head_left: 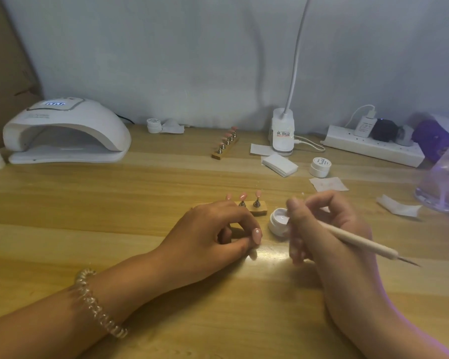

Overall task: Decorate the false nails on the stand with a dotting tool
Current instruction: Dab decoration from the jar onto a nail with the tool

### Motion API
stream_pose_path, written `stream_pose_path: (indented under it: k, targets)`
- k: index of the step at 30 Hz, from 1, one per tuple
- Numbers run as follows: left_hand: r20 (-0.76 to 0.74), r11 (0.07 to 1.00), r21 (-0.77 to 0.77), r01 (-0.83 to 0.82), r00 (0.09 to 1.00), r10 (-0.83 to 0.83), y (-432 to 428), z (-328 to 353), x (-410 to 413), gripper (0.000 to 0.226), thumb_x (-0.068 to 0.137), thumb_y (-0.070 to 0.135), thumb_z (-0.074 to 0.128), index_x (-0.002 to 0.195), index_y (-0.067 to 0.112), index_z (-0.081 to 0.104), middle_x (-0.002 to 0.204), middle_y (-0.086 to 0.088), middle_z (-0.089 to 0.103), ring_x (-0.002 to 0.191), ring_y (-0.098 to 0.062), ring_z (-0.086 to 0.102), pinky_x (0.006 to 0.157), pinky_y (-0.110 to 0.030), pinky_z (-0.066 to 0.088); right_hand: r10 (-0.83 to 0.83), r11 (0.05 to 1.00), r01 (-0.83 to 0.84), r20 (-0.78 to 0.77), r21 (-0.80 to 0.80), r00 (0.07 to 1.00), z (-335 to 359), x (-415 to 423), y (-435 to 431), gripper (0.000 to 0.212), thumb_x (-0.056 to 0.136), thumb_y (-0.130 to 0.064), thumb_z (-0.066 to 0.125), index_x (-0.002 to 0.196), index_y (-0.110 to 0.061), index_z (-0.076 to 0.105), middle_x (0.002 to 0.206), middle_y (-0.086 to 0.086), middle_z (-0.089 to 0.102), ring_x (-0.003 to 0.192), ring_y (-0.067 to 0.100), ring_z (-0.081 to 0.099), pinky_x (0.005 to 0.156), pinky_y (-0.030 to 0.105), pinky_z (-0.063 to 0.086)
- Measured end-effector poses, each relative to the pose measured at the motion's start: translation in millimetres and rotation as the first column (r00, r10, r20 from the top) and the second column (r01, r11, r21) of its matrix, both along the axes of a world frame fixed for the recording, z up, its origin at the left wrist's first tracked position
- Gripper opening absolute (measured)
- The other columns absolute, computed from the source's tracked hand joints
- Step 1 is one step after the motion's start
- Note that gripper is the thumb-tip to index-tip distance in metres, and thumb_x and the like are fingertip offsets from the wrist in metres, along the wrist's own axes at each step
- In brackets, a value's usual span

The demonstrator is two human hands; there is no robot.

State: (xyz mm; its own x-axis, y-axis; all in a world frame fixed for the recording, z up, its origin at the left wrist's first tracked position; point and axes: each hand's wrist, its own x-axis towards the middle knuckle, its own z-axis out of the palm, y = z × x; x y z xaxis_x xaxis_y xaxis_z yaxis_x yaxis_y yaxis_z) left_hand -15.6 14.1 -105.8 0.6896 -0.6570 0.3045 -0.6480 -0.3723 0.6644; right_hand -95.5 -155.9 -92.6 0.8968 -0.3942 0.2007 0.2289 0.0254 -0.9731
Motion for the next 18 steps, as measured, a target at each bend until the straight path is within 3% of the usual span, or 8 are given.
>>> stream_pose_path:
  k: [3,7,12,18]
  targets:
    - [0.013,1.000,0.005,-0.008,1.000,0.008,0.0,-2.4,0.8,0.011,0.085,0.017,0.074,0.085,0.027,0.072,0.086,0.013,0.066,0.059,-0.014,0.051,0.074,-0.031,0.048,0.043,0.999,-0.047,-0.130,-0.025,0.991,-4.8,0.3,3.4,0.026,0.090,-0.018,0.068,0.077,-0.010,0.048,0.054,0.008,0.064,0.040,0.013,0.050,0.039,0.019,0.039]
    - [0.013,1.000,-0.013,0.006,1.000,-0.006,0.3,-3.9,2.0,0.010,0.085,0.019,0.074,0.085,0.029,0.072,0.087,0.010,0.067,0.058,-0.015,0.051,0.066,-0.032,0.047,0.048,0.993,-0.065,-0.170,-0.095,0.984,-4.4,1.4,3.6,0.025,0.079,-0.009,0.063,0.062,-0.014,0.045,0.049,0.011,0.061,0.039,0.014,0.047,0.038,0.021,0.037]
    - [0.006,1.000,-0.023,0.017,1.000,-0.017,0.4,-5.6,2.6,0.010,0.085,0.021,0.073,0.085,0.030,0.070,0.087,0.012,0.067,0.059,-0.017,0.053,0.084,-0.047,0.051,0.059,0.991,-0.081,-0.195,-0.109,0.979,-4.7,1.4,5.3,0.024,0.078,-0.008,0.062,0.064,-0.012,0.043,0.051,0.013,0.063,0.040,0.015,0.048,0.039,0.024,0.039]
    - [0.025,1.000,-0.012,0.029,0.999,-0.029,1.2,-5.0,3.5,0.010,0.086,0.020,0.074,0.087,0.030,0.071,0.089,0.012,0.068,0.059,-0.017,0.054,0.062,-0.031,0.046,0.068,0.989,-0.093,-0.208,-0.113,0.976,-3.6,2.0,6.6,0.025,0.081,-0.009,0.063,0.065,-0.012,0.044,0.054,0.014,0.065,0.041,0.014,0.051,0.039,0.024,0.041]
